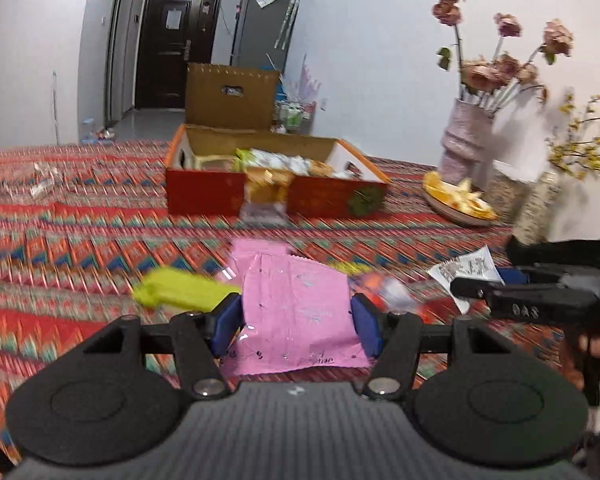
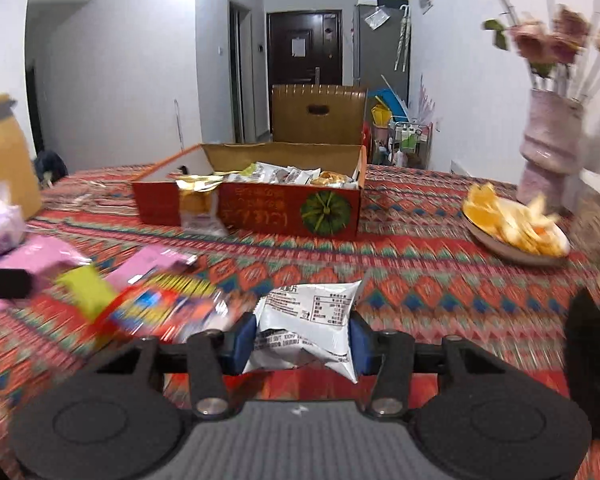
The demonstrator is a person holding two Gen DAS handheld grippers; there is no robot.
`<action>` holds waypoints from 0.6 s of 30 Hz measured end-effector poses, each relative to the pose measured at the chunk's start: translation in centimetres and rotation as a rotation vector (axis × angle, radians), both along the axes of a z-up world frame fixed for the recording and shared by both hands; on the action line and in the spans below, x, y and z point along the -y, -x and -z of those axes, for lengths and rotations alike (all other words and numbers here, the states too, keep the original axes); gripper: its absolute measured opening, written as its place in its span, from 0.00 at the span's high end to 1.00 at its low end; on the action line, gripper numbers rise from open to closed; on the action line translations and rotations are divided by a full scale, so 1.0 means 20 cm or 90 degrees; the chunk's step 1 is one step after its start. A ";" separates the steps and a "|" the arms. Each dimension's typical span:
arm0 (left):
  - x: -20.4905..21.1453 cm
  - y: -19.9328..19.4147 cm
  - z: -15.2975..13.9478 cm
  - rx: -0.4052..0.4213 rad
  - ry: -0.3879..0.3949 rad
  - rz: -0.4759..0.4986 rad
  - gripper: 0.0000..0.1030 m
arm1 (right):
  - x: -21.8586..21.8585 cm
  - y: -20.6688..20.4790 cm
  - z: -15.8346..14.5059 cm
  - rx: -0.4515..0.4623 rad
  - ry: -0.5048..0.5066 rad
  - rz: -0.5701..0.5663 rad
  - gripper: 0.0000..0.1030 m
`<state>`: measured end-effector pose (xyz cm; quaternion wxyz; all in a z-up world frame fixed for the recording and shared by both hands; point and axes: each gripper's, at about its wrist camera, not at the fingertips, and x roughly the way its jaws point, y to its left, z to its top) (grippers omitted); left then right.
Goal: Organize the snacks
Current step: 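Grasp the pink packet with the left tool while the right tool grasps a white sachet, then carry the pink packet and white sachet over the orange box and lower them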
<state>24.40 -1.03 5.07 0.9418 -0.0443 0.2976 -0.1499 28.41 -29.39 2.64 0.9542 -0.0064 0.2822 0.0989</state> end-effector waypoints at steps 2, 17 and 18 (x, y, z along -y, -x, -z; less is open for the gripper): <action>0.04 0.08 0.02 -0.010 0.008 0.009 0.41 | 0.01 0.17 0.00 0.002 -0.012 0.007 0.53; 0.18 0.22 -0.03 0.004 -0.008 0.035 0.41 | 0.10 0.54 0.00 0.026 -0.063 0.015 0.53; 0.18 0.20 -0.04 0.008 -0.009 0.032 0.41 | 0.10 0.52 -0.01 0.029 -0.063 0.015 0.53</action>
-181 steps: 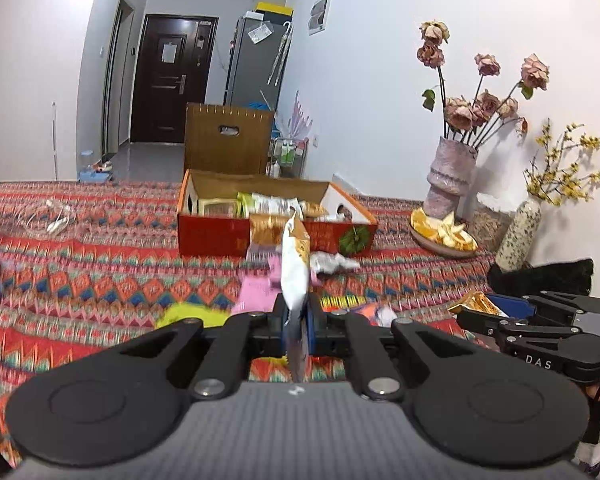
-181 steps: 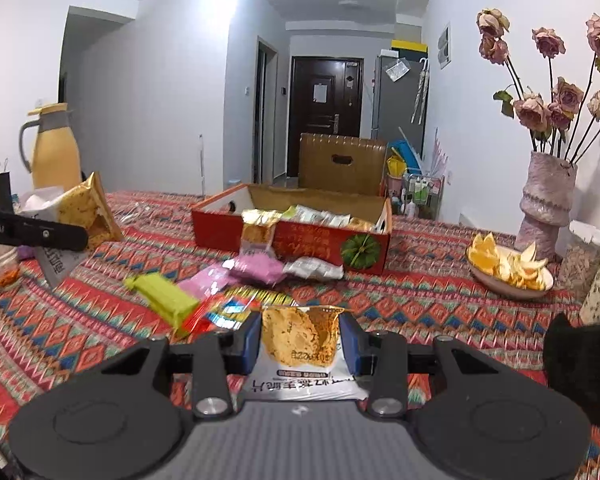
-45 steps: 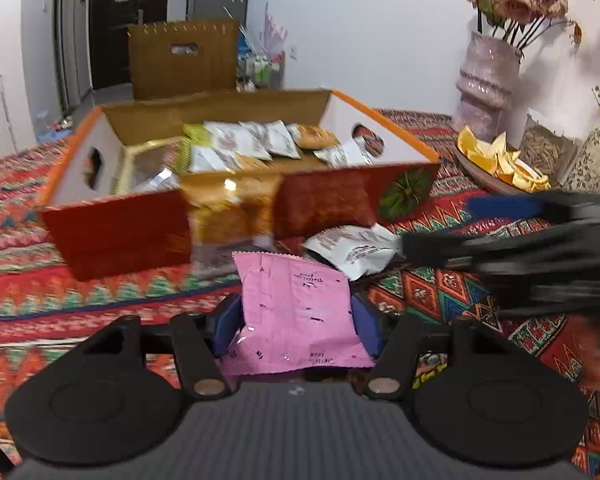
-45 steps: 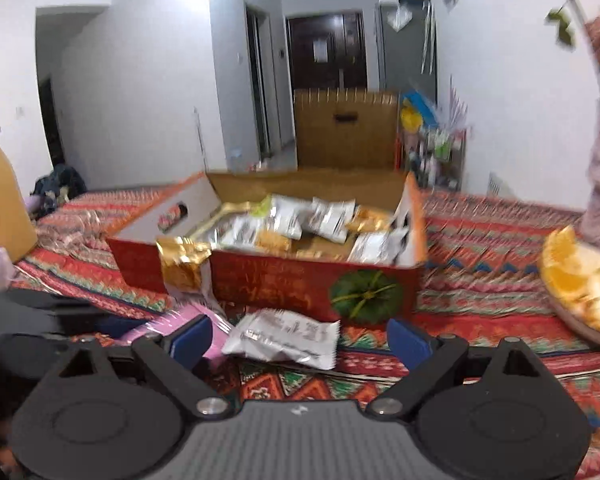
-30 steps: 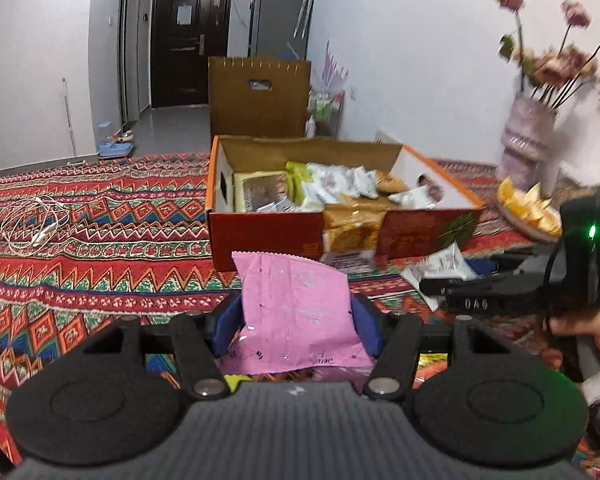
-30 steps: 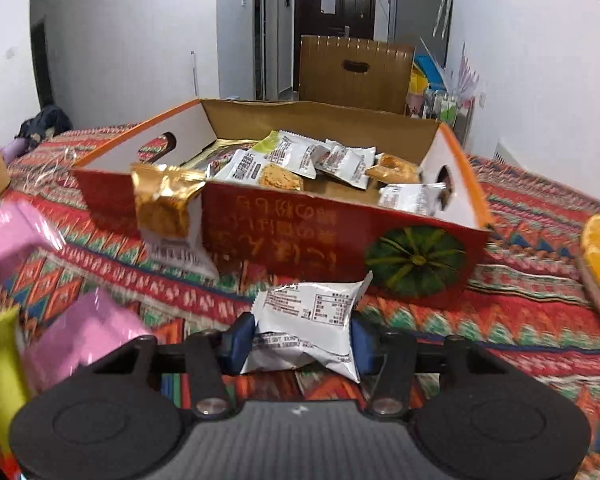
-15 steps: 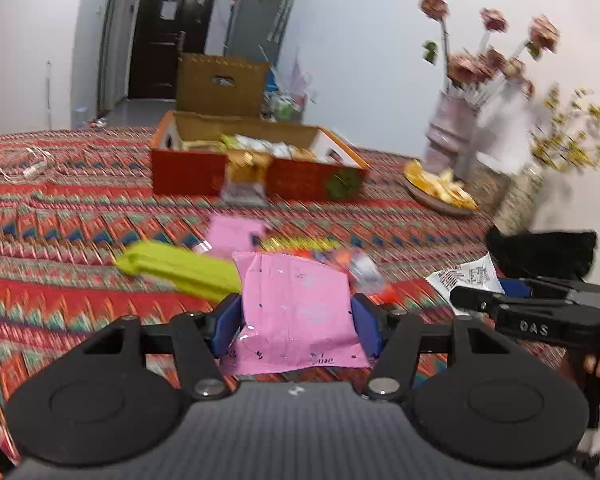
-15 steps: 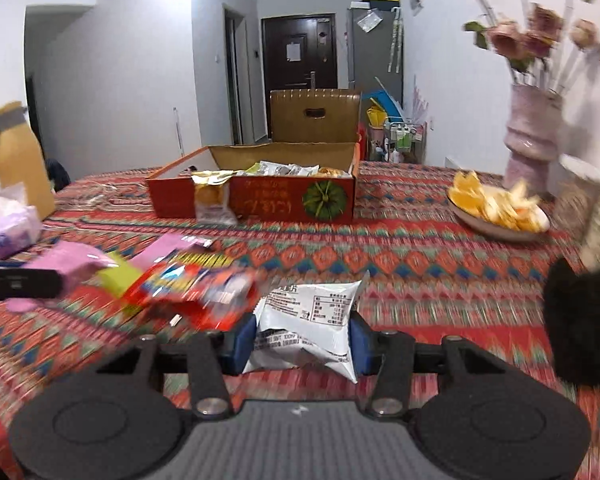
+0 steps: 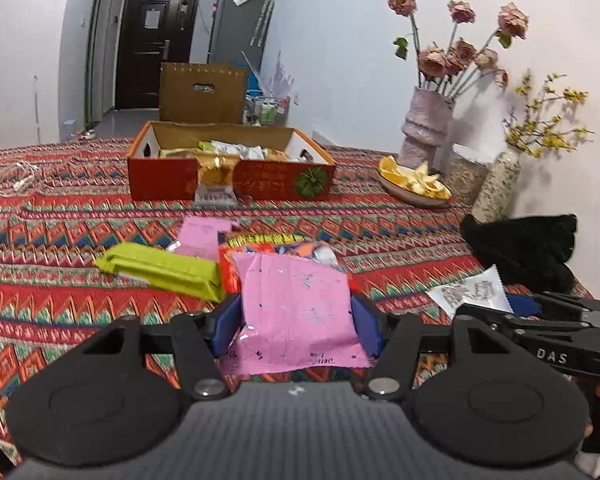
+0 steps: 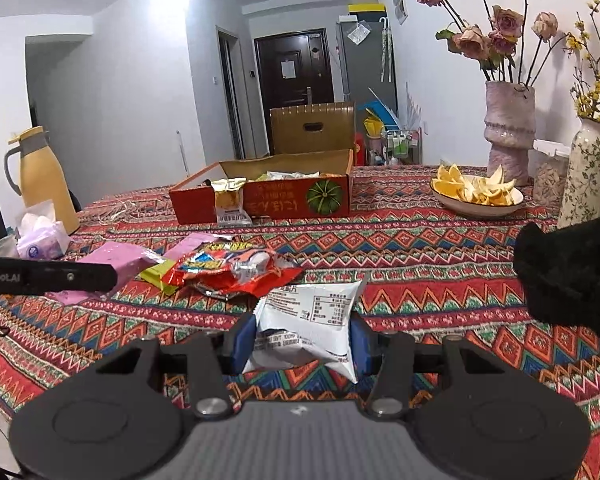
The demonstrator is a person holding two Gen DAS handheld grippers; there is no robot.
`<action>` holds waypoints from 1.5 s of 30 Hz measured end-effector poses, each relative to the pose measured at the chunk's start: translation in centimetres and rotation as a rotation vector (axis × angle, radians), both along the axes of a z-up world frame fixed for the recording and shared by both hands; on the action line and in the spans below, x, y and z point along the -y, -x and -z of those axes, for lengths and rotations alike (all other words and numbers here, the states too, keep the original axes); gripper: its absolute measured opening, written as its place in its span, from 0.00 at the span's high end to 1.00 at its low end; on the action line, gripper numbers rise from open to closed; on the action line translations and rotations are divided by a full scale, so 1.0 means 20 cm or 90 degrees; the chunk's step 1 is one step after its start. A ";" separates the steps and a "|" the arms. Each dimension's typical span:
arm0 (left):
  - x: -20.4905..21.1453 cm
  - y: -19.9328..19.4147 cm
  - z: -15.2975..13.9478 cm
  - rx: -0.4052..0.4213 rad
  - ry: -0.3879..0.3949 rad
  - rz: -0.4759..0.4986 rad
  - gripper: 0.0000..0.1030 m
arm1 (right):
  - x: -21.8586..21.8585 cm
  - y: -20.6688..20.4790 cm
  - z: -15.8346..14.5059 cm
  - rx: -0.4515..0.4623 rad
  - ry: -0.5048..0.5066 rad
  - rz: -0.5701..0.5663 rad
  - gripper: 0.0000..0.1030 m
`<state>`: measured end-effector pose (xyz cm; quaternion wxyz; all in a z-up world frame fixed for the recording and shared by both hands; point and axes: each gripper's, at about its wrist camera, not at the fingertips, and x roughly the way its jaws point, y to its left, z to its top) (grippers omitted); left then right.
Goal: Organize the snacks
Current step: 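Carry the pink packet and white sachet over the orange box and lower them, then open both tools to release the packets into the box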
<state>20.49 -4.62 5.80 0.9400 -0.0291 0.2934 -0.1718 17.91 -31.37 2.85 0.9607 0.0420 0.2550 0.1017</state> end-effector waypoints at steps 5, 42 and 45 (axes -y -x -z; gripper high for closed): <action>0.01 -0.22 -0.09 0.031 0.003 0.011 0.41 | -0.02 -0.17 -0.07 0.024 0.023 -0.017 0.53; 0.29 -2.21 0.16 -0.076 0.031 -0.023 0.27 | -0.29 -2.18 0.00 -0.083 0.175 -0.149 0.10; 0.29 -2.18 0.12 -0.063 0.032 -0.013 0.22 | -0.27 -2.12 -0.04 -0.078 0.217 -0.149 0.10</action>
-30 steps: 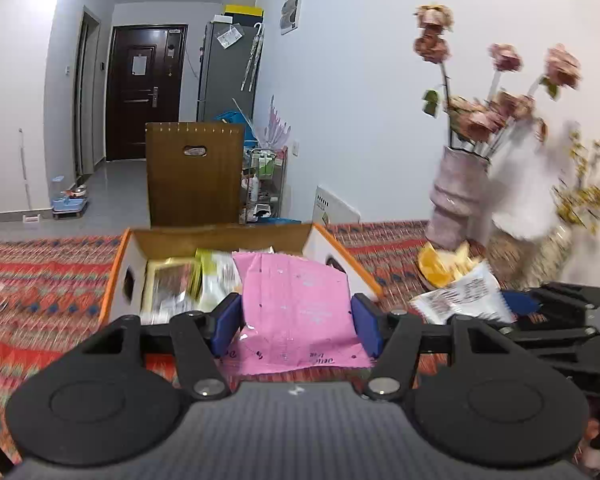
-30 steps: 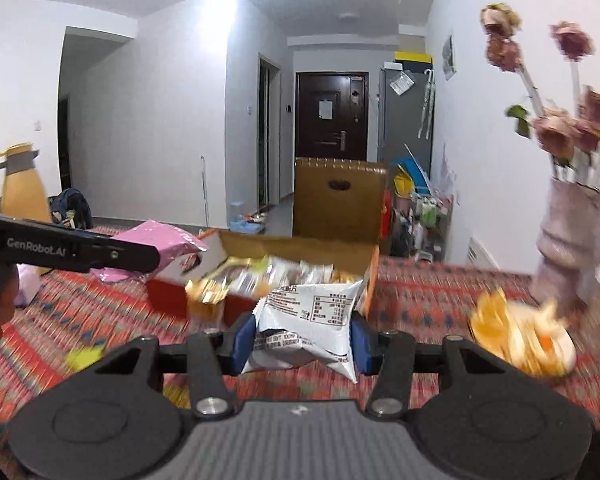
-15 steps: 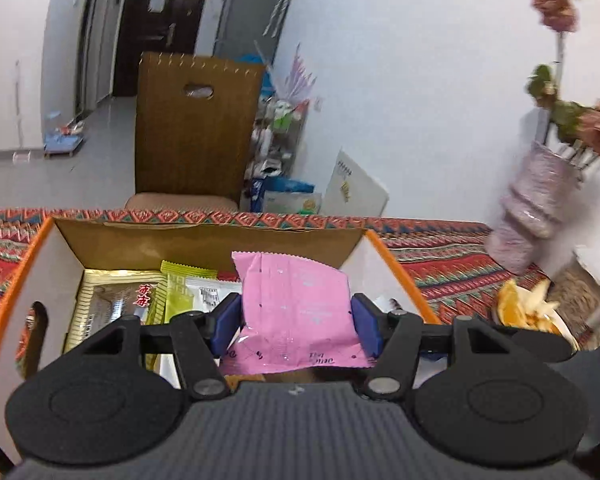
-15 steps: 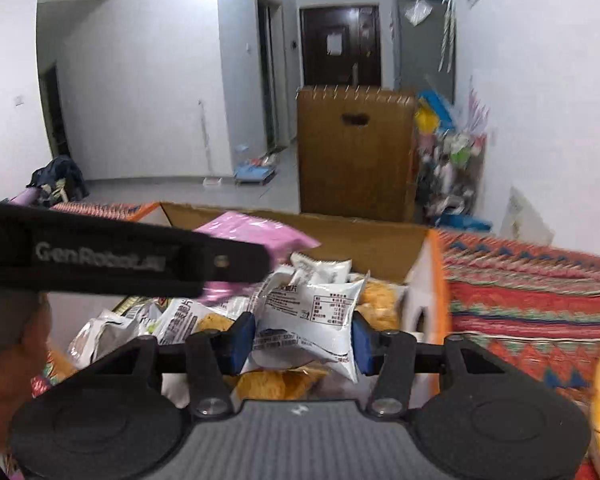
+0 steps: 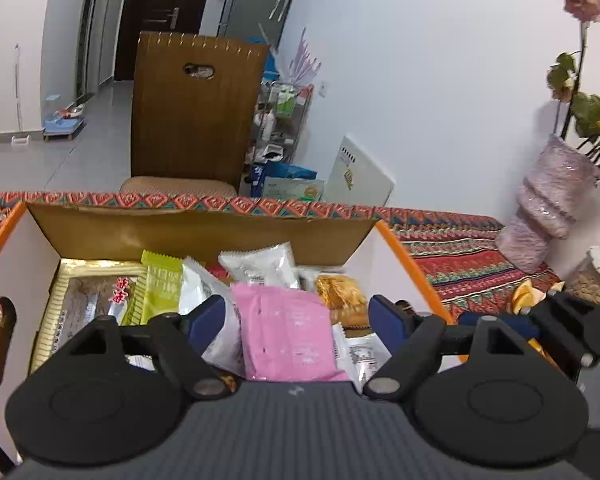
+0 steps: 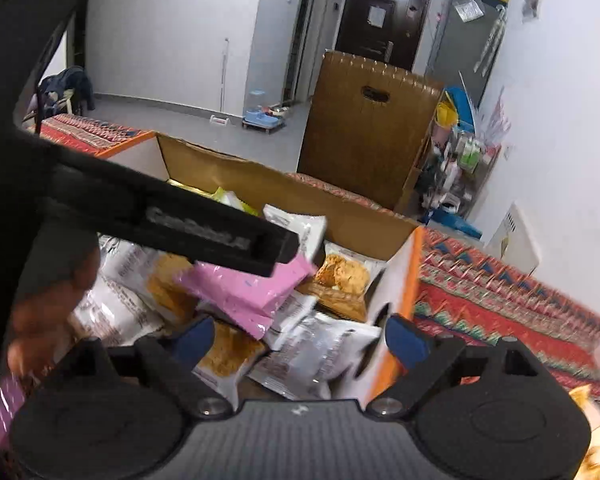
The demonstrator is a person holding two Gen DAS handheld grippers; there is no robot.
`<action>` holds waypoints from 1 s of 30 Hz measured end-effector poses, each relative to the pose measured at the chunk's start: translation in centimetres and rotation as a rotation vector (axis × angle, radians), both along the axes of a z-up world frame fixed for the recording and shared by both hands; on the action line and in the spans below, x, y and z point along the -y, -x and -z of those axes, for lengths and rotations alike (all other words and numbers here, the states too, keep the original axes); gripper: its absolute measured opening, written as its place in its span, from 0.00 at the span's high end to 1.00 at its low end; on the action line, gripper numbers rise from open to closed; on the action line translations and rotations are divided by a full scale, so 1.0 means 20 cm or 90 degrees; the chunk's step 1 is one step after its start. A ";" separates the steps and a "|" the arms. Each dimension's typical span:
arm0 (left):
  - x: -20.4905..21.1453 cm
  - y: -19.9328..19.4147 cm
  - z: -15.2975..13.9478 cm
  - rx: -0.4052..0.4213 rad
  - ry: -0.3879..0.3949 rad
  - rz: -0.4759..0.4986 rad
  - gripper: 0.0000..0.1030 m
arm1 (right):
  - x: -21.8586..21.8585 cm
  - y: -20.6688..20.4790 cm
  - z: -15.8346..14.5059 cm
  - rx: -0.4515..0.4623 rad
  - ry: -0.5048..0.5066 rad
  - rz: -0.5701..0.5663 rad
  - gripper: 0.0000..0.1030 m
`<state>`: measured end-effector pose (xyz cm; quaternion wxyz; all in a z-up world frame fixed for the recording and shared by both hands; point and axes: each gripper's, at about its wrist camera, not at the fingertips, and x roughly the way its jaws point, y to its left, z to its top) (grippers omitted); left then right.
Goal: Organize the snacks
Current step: 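Open both tools to release the packets into the box, then withdraw both tools back toward the remaining snacks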
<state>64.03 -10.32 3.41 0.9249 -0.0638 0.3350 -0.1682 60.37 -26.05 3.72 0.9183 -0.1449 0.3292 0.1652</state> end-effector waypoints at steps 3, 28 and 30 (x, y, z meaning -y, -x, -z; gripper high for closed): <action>-0.03 0.06 -0.07 0.019 -0.002 0.005 0.21 | 0.03 0.03 -0.06 0.022 -0.033 0.014 0.10; -0.58 2.01 -0.40 0.237 -0.109 -0.035 0.00 | 0.19 1.45 -0.43 0.165 -0.104 0.066 0.01; -0.62 2.16 -0.34 0.218 -0.092 -0.050 0.00 | 0.17 1.63 -0.38 0.164 -0.107 0.057 0.00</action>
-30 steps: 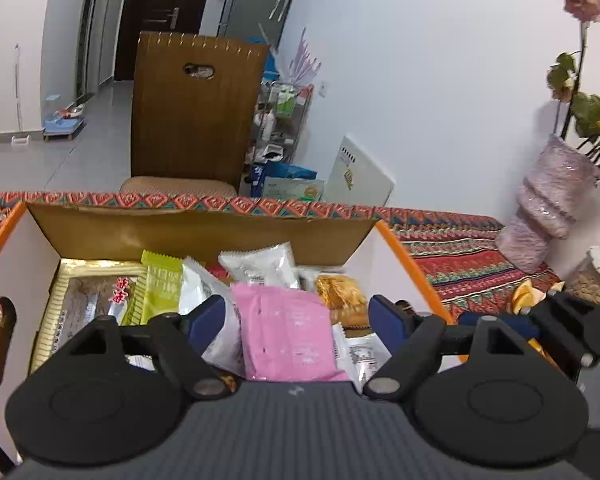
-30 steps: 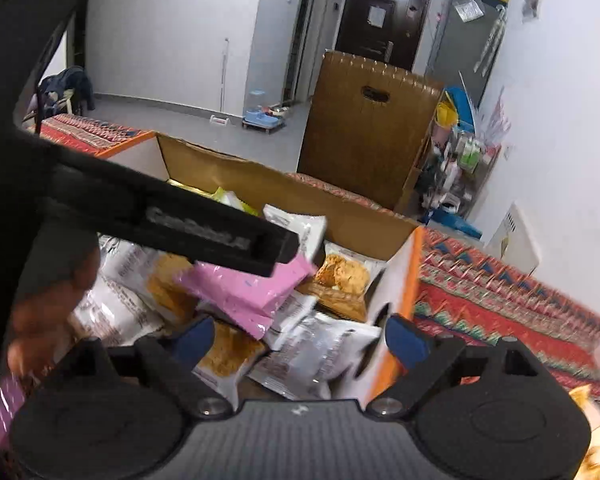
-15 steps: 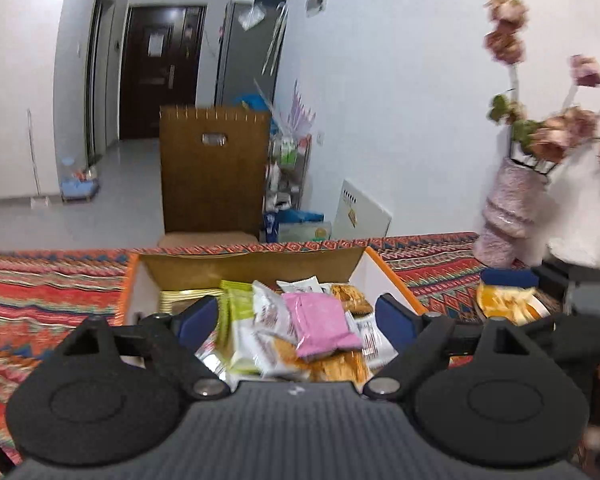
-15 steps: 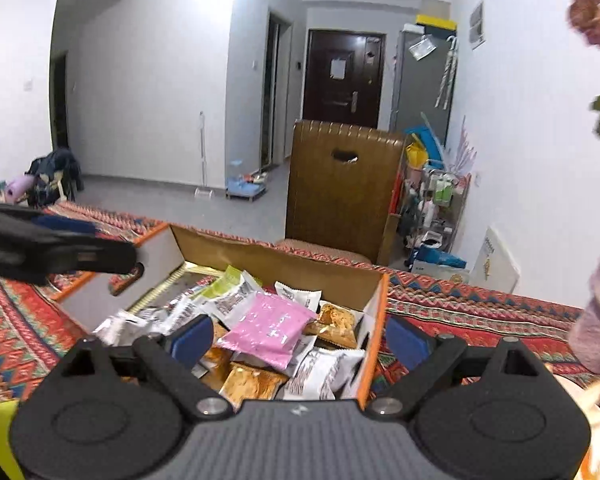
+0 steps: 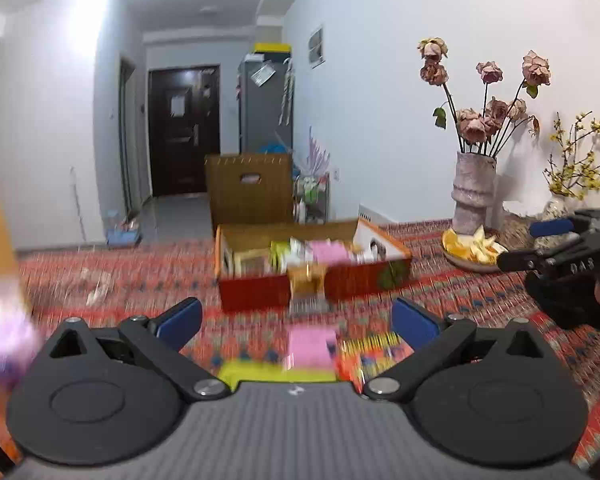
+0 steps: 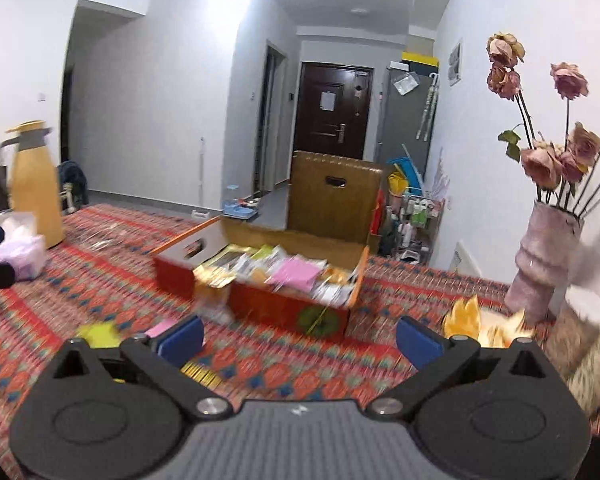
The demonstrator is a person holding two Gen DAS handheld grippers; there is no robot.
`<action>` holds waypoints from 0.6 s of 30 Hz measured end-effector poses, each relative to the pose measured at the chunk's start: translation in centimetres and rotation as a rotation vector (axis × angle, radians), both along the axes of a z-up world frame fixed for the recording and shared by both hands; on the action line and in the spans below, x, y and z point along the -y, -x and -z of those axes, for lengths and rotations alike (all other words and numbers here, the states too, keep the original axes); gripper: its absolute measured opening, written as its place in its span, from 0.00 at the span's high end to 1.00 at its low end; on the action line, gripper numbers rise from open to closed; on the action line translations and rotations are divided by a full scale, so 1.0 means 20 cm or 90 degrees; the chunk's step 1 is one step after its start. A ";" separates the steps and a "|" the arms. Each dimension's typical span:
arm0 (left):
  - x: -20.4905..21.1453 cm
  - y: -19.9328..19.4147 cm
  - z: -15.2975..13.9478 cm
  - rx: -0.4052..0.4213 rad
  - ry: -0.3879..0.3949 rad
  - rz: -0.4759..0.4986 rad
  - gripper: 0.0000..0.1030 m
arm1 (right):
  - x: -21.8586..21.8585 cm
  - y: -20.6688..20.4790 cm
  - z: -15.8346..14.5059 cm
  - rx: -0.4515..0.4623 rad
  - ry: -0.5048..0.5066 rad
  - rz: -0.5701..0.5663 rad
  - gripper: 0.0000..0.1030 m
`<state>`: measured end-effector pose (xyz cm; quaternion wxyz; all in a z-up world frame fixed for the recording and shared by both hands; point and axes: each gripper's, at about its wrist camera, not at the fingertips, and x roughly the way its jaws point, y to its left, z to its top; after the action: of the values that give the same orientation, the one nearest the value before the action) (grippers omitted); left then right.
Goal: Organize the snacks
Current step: 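Withdraw both tools back toward the remaining snacks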
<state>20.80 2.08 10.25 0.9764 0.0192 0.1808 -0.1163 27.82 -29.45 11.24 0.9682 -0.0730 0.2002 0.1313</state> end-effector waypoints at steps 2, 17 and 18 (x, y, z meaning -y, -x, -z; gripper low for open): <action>-0.04 0.11 0.04 -0.006 0.024 -0.008 0.00 | -0.02 0.13 0.06 -0.007 0.003 -0.005 0.00; -0.16 0.37 0.34 -0.089 0.053 -0.041 0.00 | -0.11 0.54 0.50 -0.142 -0.003 0.025 0.00; -0.17 0.37 0.34 -0.088 0.056 -0.042 0.00 | -0.12 0.53 0.49 -0.141 -0.001 0.027 0.00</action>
<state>13.48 5.40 3.47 0.9648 -0.0374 0.2433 -0.0926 17.16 -27.09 1.42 0.9427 -0.0532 0.3075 0.1178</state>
